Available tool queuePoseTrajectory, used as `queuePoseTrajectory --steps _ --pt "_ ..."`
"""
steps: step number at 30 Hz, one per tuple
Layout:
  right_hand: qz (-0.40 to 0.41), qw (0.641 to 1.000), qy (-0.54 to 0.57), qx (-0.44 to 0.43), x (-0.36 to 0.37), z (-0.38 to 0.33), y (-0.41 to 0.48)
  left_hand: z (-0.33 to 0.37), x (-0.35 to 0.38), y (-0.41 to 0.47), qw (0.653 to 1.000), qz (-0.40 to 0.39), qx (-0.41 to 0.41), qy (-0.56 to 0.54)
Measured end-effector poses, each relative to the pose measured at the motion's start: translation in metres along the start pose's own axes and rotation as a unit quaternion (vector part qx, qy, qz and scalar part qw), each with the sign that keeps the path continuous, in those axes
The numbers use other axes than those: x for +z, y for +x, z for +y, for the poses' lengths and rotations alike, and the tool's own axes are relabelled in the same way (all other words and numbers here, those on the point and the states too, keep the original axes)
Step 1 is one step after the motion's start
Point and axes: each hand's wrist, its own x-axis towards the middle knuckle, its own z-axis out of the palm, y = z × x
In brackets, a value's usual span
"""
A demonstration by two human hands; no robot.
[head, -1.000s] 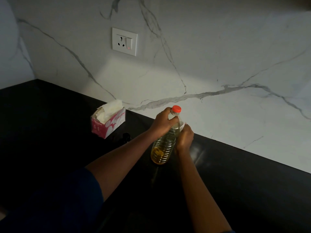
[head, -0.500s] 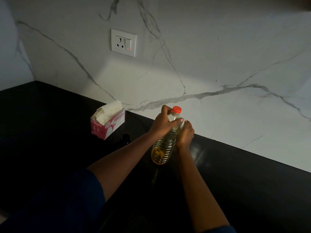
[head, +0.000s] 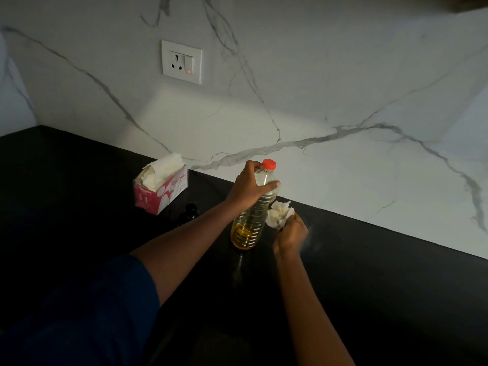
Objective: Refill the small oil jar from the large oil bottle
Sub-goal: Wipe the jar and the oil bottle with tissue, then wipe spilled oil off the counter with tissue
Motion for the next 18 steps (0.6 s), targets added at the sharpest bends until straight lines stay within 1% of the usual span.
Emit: queuePoseTrajectory --steps 2,3,5,7,9,10,12,13,14,15,17,18 --pt "0.031 0.999 -0.020 0.007 -0.009 0.003 -0.001 0.000 0.002 -0.005 0.999 -0.026 -0.003 0.026" --pt "0.051 0.997 -0.051 0.000 -0.013 0.005 -0.002 0.000 0.002 -0.008 0.999 -0.031 -0.004 0.040" --pt "0.091 0.984 -0.150 -0.039 -0.020 0.010 0.000 -0.002 0.004 -0.011 0.998 -0.019 -0.012 0.059" --pt "0.107 0.956 -0.257 -0.090 -0.027 0.017 0.002 -0.003 0.004 -0.011 0.998 0.007 -0.026 0.048" --pt "0.096 0.923 -0.352 -0.122 -0.029 0.027 0.007 -0.002 0.000 -0.007 0.999 0.026 -0.030 0.037" --pt "0.079 0.907 -0.395 -0.121 -0.029 0.035 0.011 -0.001 -0.004 -0.004 0.998 0.035 -0.026 0.033" --pt "0.013 0.871 -0.482 -0.096 -0.023 0.053 0.017 0.003 -0.015 0.002 0.998 0.056 -0.014 0.027" --pt "-0.036 0.842 -0.532 -0.085 -0.017 0.066 0.019 0.005 -0.023 0.007 0.997 0.069 -0.009 0.026" --pt "-0.096 0.794 -0.594 -0.087 -0.011 0.080 0.020 0.007 -0.032 0.012 0.996 0.080 -0.003 0.027" --pt "-0.161 0.736 -0.649 -0.106 -0.004 0.095 0.019 0.007 -0.041 0.018 0.996 0.088 0.003 0.030" --pt "-0.258 0.620 -0.721 -0.171 0.009 0.119 0.015 0.004 -0.056 0.030 0.993 0.104 0.016 0.046" --pt "-0.291 0.579 -0.736 -0.196 0.015 0.125 0.011 0.001 -0.062 0.037 0.992 0.109 0.019 0.058"
